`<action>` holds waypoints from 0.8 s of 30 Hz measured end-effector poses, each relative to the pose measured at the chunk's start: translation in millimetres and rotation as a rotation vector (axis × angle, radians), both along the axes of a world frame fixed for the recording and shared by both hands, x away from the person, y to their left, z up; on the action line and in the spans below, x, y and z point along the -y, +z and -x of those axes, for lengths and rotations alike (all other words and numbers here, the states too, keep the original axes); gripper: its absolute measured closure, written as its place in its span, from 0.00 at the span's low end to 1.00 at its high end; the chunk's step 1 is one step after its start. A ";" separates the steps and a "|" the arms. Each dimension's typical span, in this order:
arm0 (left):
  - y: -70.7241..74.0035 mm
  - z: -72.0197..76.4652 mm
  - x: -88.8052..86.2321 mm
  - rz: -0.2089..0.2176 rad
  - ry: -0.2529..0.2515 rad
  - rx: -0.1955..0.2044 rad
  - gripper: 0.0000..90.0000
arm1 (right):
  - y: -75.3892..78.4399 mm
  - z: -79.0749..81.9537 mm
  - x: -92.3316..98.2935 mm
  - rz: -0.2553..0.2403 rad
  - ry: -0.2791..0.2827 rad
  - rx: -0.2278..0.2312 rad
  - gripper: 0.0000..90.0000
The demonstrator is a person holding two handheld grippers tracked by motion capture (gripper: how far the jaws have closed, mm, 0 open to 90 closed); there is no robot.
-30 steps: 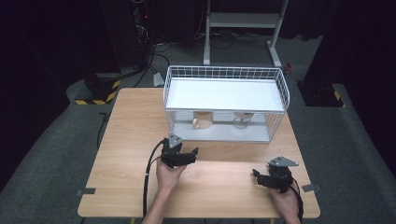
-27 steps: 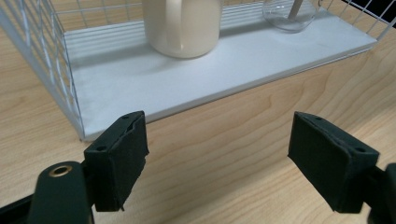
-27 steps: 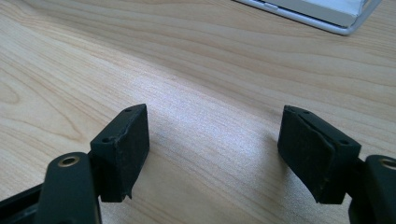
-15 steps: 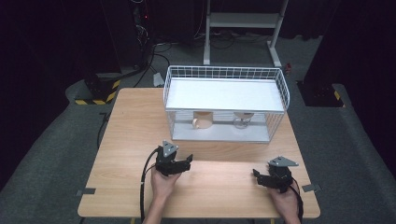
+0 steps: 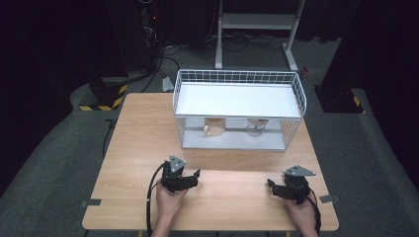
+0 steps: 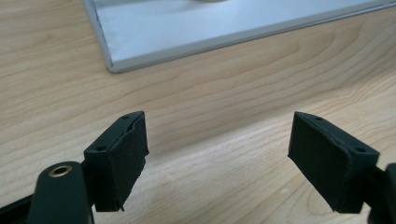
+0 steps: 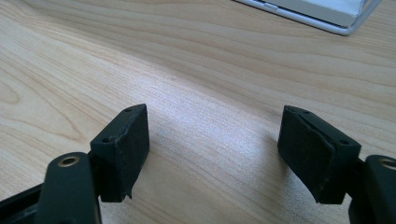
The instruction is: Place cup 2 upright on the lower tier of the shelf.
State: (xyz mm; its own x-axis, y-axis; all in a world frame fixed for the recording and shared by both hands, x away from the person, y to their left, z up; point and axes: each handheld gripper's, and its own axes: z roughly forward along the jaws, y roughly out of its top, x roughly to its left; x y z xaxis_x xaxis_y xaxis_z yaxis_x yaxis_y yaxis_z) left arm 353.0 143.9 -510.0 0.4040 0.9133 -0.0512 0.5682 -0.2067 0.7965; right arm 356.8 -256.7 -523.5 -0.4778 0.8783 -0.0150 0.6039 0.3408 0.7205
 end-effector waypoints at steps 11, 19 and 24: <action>-12.2 0.8 0.2 -0.075 0.010 -0.033 0.22 | 0.0 0.0 0.0 0.000 0.000 0.000 0.28; -17.3 -0.3 -0.3 -0.114 0.017 -0.047 0.21 | 0.0 0.0 0.0 0.000 0.000 0.000 0.28; -17.9 -1.5 -1.1 -0.088 0.021 -0.066 0.20 | 0.0 0.0 0.0 0.000 0.000 0.000 0.28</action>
State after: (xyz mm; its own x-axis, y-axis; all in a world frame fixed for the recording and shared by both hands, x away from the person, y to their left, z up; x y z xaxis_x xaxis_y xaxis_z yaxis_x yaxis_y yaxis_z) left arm 354.5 145.0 -527.9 0.3828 0.9238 0.0040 0.6236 -0.2616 0.7367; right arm 356.8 -256.6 -523.5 -0.4776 0.8784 -0.0154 0.6038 0.3409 0.7205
